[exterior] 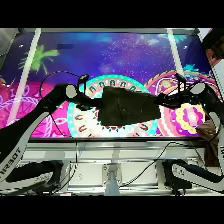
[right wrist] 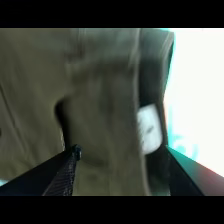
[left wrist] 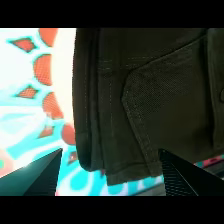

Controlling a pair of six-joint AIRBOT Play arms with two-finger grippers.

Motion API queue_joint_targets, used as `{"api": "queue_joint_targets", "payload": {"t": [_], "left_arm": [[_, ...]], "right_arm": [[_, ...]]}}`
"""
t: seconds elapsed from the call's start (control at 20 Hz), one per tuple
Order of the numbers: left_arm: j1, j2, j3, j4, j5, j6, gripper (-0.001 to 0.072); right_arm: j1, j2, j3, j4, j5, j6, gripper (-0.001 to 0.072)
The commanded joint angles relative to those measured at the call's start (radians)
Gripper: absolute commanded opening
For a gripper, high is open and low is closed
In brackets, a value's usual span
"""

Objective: Fold the clothes and pants, and hang the long-sleeved shirts on hangers.

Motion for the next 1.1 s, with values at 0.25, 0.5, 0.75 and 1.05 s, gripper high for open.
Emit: {"api": "queue_joint_targets", "payload": {"t": [0.25,0.5,0.75,1.05], "left_arm": [[0.052,0.081,0.071,0.011,0.012,0.069,0.0701],[0.054,0.087,0.071,0.018,0.011,0.068,0.0701],[0.05,0.08,0.069,0.021,-0.043,0.069,0.0701],[0.05,0.08,0.069,0.022,-0.049,0.068,0.0701]], "right_arm": [[-0.187,-0.002,0.309,-0.119,-0.151,0.09,0.0524],[-0.323,-0.135,0.283,0.087,0.259,-0.118,0.0481],[-0.241,-0.25,0.149,0.272,0.269,-0.276,0.063],[-0.087,-0.343,0.136,0.191,0.151,-0.275,0.0681]]}}
